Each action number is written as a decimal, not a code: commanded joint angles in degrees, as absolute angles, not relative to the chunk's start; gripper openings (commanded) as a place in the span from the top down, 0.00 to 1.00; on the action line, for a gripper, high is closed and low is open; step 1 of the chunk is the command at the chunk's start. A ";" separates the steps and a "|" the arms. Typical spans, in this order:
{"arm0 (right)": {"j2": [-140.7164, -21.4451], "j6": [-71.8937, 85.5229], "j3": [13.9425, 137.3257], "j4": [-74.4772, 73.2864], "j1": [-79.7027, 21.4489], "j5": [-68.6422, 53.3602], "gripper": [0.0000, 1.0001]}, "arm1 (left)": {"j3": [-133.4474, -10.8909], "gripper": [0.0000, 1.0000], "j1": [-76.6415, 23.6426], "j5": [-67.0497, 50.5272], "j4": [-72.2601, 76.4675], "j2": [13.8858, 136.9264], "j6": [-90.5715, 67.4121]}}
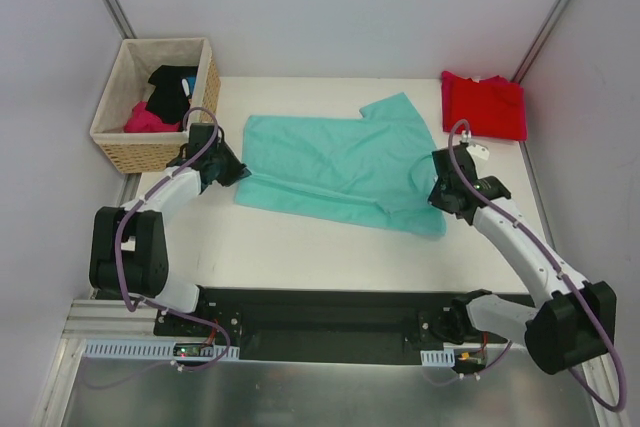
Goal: Fold and stack the t-shirts
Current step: Fold the flattened tshirt in 1/3 of the way
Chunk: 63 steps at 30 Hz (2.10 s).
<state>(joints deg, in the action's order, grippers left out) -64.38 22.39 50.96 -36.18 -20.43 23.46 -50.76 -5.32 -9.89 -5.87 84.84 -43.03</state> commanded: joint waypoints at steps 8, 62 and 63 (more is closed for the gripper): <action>-78.20 21.89 60.64 -31.90 -17.84 21.80 0.99 | -50.89 1.00 -5.89 -6.24 -5.19 85.16 -41.75; -73.99 19.16 55.81 -26.81 -25.40 17.24 0.03 | -45.70 0.01 -22.94 -9.50 5.27 82.61 -46.05; -75.13 19.07 56.33 -26.37 -25.40 16.44 0.04 | -45.88 0.01 -22.94 -8.88 5.45 84.10 -45.71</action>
